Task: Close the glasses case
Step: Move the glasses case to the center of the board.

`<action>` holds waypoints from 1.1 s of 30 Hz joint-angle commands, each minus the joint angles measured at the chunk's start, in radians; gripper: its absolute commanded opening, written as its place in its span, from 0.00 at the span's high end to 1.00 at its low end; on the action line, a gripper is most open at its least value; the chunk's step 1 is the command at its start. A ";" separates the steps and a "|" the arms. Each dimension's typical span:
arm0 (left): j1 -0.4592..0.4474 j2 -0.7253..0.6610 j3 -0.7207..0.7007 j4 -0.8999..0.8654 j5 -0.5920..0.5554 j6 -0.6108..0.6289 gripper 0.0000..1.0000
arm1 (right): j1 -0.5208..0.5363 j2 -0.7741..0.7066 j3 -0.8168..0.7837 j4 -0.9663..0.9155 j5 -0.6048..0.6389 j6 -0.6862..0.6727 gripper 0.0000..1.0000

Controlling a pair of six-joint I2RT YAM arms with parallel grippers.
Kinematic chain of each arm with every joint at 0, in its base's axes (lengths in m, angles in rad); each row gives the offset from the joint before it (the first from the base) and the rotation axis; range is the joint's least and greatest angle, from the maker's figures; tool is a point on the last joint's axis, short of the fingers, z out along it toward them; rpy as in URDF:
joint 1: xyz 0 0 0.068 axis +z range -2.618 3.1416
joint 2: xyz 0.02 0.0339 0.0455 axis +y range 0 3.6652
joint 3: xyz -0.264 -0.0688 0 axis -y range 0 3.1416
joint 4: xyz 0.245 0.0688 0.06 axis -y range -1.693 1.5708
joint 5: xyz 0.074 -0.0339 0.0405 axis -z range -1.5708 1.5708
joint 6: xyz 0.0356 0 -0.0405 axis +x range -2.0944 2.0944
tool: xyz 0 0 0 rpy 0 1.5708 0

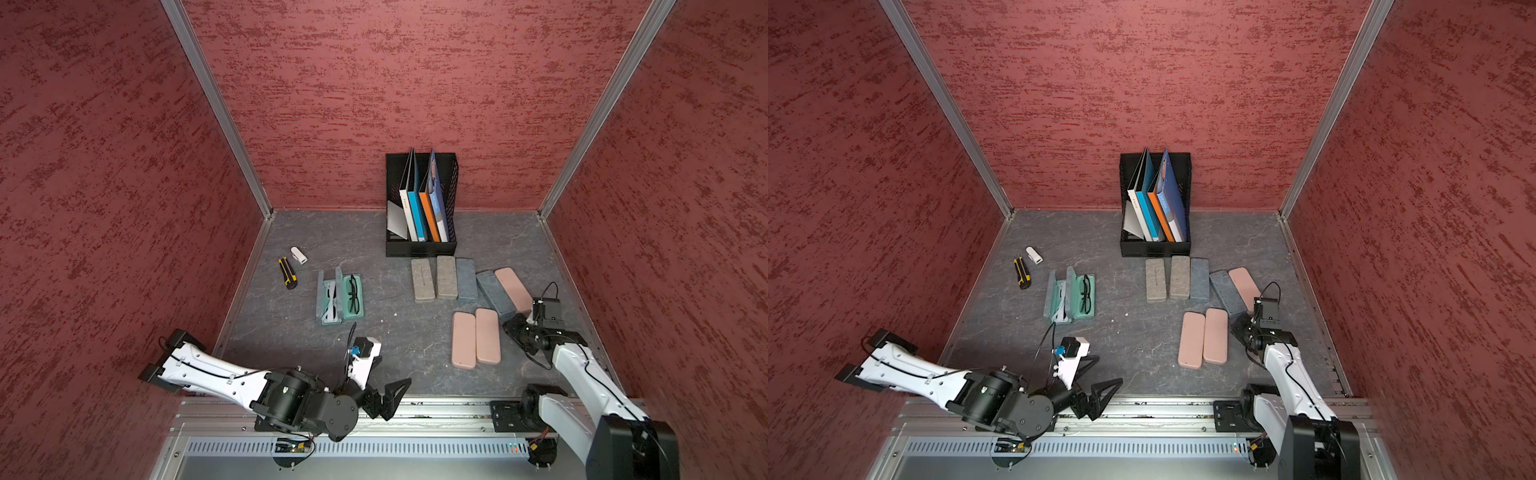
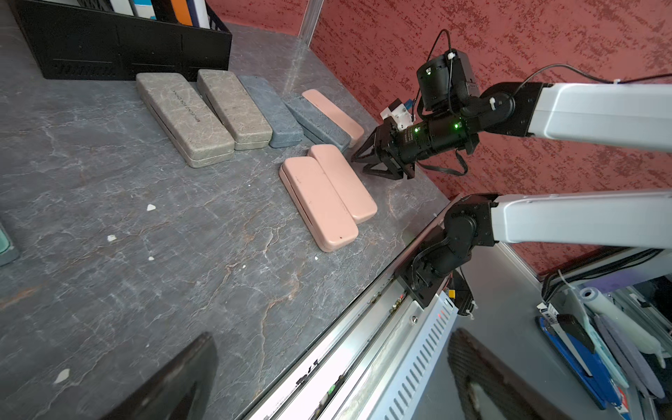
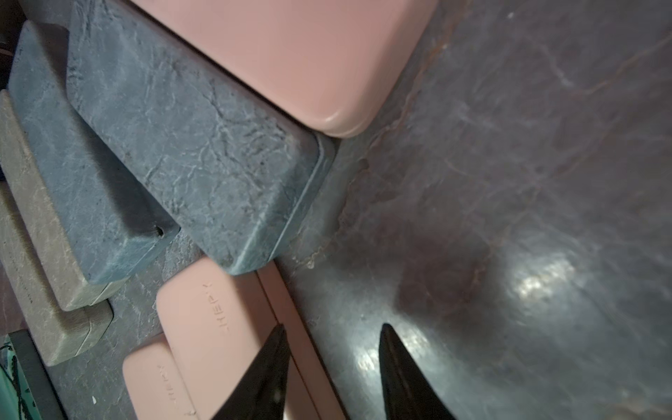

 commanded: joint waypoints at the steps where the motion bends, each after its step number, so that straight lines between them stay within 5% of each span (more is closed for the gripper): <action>1: -0.085 0.043 0.033 -0.124 -0.162 -0.085 0.00 | -0.005 0.061 0.046 0.089 0.006 -0.022 0.58; 6: -0.185 0.187 0.153 -0.346 -0.269 -0.209 0.00 | -0.006 0.227 0.099 0.153 0.026 -0.041 0.61; 11: -0.239 0.308 0.257 -0.779 -0.280 -0.642 0.00 | -0.005 0.327 0.143 0.228 0.007 -0.044 0.62; 15: -0.256 0.362 0.239 -0.943 -0.200 -0.897 0.00 | -0.005 0.414 0.202 0.253 -0.040 -0.059 0.64; 21: -0.295 0.385 0.191 -0.923 -0.122 -0.949 0.00 | 0.005 0.463 0.221 0.294 -0.171 -0.053 0.66; 27: -0.314 0.397 0.154 -0.947 -0.086 -1.067 0.00 | -0.007 0.292 0.271 0.129 -0.162 -0.105 0.64; 33: -0.359 0.512 0.148 -1.041 -0.037 -1.258 0.00 | -0.191 0.246 0.379 0.024 -0.109 -0.118 0.60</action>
